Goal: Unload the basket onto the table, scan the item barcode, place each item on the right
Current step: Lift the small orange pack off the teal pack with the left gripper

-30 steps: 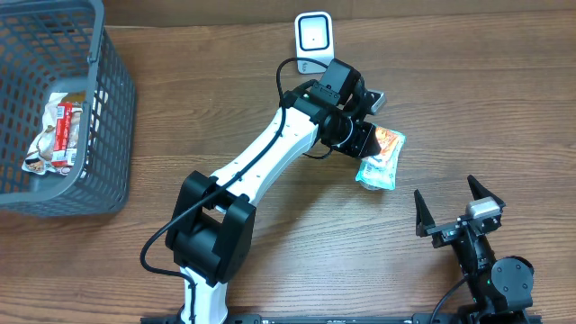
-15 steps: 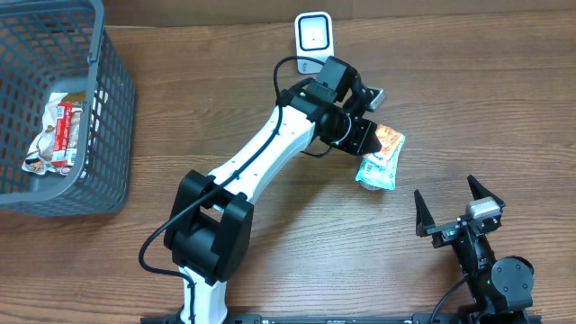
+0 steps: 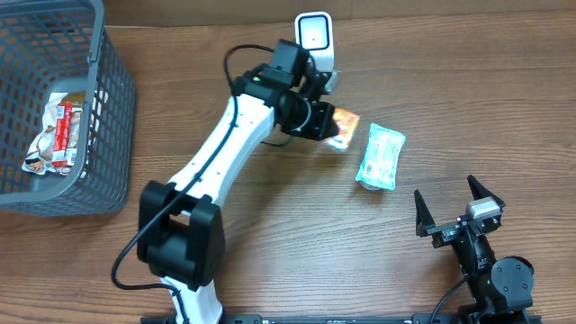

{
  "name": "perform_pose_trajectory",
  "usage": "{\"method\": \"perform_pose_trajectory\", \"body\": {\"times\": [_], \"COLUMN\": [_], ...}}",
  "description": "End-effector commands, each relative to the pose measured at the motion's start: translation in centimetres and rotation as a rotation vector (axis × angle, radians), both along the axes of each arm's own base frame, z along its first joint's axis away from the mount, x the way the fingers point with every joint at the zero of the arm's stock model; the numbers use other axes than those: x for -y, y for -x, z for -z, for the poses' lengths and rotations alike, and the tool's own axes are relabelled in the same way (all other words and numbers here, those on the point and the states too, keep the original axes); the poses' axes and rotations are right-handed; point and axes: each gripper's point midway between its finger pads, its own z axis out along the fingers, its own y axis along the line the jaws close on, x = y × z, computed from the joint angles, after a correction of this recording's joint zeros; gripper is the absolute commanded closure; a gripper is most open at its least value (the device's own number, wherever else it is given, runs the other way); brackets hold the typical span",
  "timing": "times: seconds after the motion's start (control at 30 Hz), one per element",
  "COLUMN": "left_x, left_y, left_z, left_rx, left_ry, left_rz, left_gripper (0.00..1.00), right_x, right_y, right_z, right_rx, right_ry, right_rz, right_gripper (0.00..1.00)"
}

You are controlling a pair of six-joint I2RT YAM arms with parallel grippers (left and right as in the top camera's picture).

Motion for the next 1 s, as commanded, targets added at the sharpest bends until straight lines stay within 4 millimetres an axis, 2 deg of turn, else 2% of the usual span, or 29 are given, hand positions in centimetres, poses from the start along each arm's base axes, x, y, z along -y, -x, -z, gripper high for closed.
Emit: {"method": "perform_pose_trajectory", "body": {"times": [0.0,0.17,0.3,0.47,0.63,0.8,0.97], "left_x": [-4.2,-9.0,-10.3,-10.2,-9.5,-9.6,-8.7], "left_y": [-0.9,-0.5,0.0,0.7,2.4,3.3,4.1], "left_z": [0.2,1.1,0.9,0.9,3.2,5.1,6.7], "left_rx": [0.089,0.086,0.134,0.226,0.279,0.377,0.385], "left_ry": [-0.248,-0.538,-0.69,-0.823,-0.885,-0.962,-0.938], "left_rz": [-0.079,-0.258,-0.335,-0.415,-0.452,-0.458,-0.434], "left_gripper": [0.96,0.96,0.96,0.96,0.96,0.96,0.96], "right_x": [0.0,0.0,0.0,0.0,0.0,0.0,0.0], "right_y": [0.0,0.0,0.0,0.0,0.0,0.0,0.0], "right_z": [0.3,0.3,0.3,0.3,0.3,0.3,0.3], "right_rx": [0.001,0.001,0.001,0.001,0.001,0.001,0.001], "right_ry": [0.001,0.001,0.001,0.001,0.001,0.001,0.001], "right_rz": [-0.002,-0.002,-0.002,-0.002,-0.002,-0.002,-0.002], "right_gripper": [0.0,0.0,0.0,0.0,0.0,0.0,0.0]}}
